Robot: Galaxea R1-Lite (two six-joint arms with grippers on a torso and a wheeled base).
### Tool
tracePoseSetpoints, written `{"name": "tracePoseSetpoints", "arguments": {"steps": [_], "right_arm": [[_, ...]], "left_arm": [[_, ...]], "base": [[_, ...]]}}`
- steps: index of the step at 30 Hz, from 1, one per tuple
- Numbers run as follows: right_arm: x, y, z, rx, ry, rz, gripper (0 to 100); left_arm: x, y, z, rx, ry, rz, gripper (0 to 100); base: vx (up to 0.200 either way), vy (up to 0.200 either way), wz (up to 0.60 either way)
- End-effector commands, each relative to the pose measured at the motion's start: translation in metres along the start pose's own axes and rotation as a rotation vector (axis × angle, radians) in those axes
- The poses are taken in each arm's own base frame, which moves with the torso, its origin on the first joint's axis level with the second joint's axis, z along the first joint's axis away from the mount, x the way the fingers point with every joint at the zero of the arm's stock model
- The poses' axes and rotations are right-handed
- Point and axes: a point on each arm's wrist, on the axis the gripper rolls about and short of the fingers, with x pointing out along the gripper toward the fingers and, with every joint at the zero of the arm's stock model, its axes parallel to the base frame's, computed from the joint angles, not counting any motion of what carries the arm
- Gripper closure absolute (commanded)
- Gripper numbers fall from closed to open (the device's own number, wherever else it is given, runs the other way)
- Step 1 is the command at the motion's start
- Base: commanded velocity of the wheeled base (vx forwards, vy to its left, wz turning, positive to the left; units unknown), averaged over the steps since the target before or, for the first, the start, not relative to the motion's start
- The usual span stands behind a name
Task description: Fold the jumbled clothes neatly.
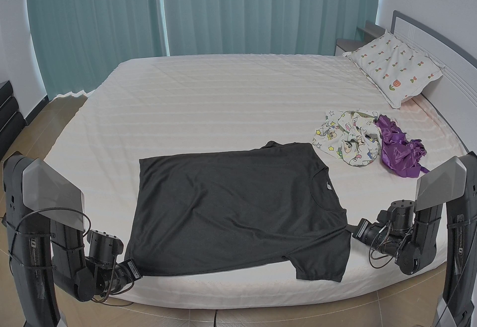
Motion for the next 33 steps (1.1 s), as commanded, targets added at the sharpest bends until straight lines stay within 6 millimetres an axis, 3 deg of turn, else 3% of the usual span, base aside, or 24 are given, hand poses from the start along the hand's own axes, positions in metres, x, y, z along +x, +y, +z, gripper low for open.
{"name": "tracePoseSetpoints", "arguments": {"steps": [1, 6, 7, 10, 14, 17, 20, 25, 28, 33], "right_arm": [[0.001, -0.006, 0.008, 0.009, -0.014, 0.026, 100], [0.000, -0.005, 0.007, 0.003, 0.010, 0.049, 100], [0.000, -0.005, 0.006, 0.004, 0.015, 0.047, 0], [-0.006, -0.004, 0.006, 0.005, 0.017, 0.041, 0], [-0.029, -0.002, 0.013, 0.013, 0.008, 0.039, 0], [-0.052, 0.000, 0.008, 0.001, 0.074, 0.070, 0], [-0.073, -0.003, -0.011, -0.075, 0.221, 0.126, 0], [-0.061, -0.010, -0.043, -0.214, 0.342, 0.077, 0], [-0.052, -0.004, -0.055, -0.241, 0.337, 0.001, 0], [-0.052, 0.009, -0.069, -0.243, 0.383, 0.028, 0]], "left_arm": [[0.002, 0.000, 0.000, -0.015, -0.007, -0.004, 100], [0.004, 0.000, -0.001, -0.014, -0.014, -0.009, 100], [0.004, 0.000, -0.001, -0.014, -0.016, -0.011, 100], [0.004, 0.001, -0.003, -0.011, -0.014, -0.008, 100], [0.004, 0.001, -0.003, -0.011, -0.014, -0.008, 100], [0.004, 0.001, -0.003, -0.009, -0.014, -0.008, 100], [0.005, 0.001, -0.003, -0.011, -0.012, -0.007, 100], [0.005, 0.001, -0.002, -0.011, -0.014, -0.008, 100], [0.005, 0.000, -0.002, -0.010, -0.015, -0.009, 100], [0.005, 0.000, -0.002, -0.010, -0.015, -0.009, 100]], "base": [[0.000, 0.000, 0.00], [0.000, 0.000, 0.00], [0.000, 0.000, 0.00], [0.000, 0.000, 0.00], [0.000, 0.000, 0.00], [0.000, 0.000, 0.00], [0.000, 0.000, 0.00], [0.000, 0.000, 0.00], [0.000, 0.000, 0.00], [0.000, 0.000, 0.00]]}}
